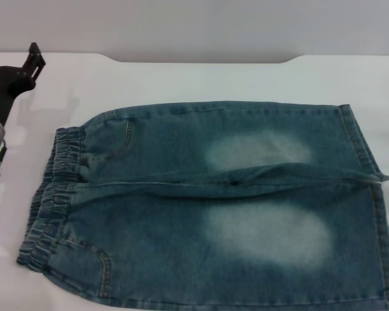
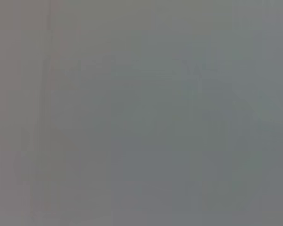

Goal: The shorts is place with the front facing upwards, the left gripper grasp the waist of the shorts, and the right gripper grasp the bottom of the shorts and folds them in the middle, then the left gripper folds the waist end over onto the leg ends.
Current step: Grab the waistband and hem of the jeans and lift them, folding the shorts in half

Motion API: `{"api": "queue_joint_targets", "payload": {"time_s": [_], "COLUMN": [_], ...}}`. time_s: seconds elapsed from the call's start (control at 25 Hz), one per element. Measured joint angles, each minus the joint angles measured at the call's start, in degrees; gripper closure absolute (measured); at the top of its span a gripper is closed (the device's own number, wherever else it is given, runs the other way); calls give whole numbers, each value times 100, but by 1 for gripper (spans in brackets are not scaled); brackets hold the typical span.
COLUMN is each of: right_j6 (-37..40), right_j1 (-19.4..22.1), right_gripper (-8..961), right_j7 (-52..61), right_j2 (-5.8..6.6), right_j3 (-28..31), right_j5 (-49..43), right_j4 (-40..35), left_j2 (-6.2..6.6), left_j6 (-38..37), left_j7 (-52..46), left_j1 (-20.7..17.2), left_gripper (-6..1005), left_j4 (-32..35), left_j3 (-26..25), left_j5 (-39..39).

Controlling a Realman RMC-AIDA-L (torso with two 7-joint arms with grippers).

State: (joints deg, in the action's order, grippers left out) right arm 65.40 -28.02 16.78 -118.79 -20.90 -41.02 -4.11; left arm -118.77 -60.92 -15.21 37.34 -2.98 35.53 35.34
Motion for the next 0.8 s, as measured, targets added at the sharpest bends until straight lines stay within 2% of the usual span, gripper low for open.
{"api": "queue_joint_targets", "payload": {"time_s": [0.36,0.52,0.56,0.6,0.68,0.72,0.76,0.8], "right_j6": [56,96,119,154,212,223,225,225], "right_j1": [-160,-186,-171,-143,-56,-14,40,79], "right_gripper": [519,519,519,519,519,519,519,519], "right_j7": [284,329,386,481,701,773,823,839], "right_j2": [-22,-18,-12,-5,2,4,5,8], "right_j3": [-27,-56,-58,-66,-80,-88,-103,-124], "right_j5": [6,-29,-34,-41,-53,-58,-62,-66], "right_j4": [258,244,229,204,157,143,132,129], "left_j2": [33,56,56,61,156,190,190,303], "left_j6": [-113,-220,-220,-239,-185,-164,-164,-132], "left_j7": [-197,-1100,-1100,-1518,-2975,-3220,-3220,-3751], "left_j1": [-261,-441,-441,-518,-769,-806,-806,-878], "left_gripper": [159,162,163,164,165,166,167,167], "left_j4": [211,533,533,772,1883,2084,2084,2534], "left_j3": [30,604,604,969,2479,2727,2727,3242], "left_j5": [-7,0,0,4,2,5,5,27]}}
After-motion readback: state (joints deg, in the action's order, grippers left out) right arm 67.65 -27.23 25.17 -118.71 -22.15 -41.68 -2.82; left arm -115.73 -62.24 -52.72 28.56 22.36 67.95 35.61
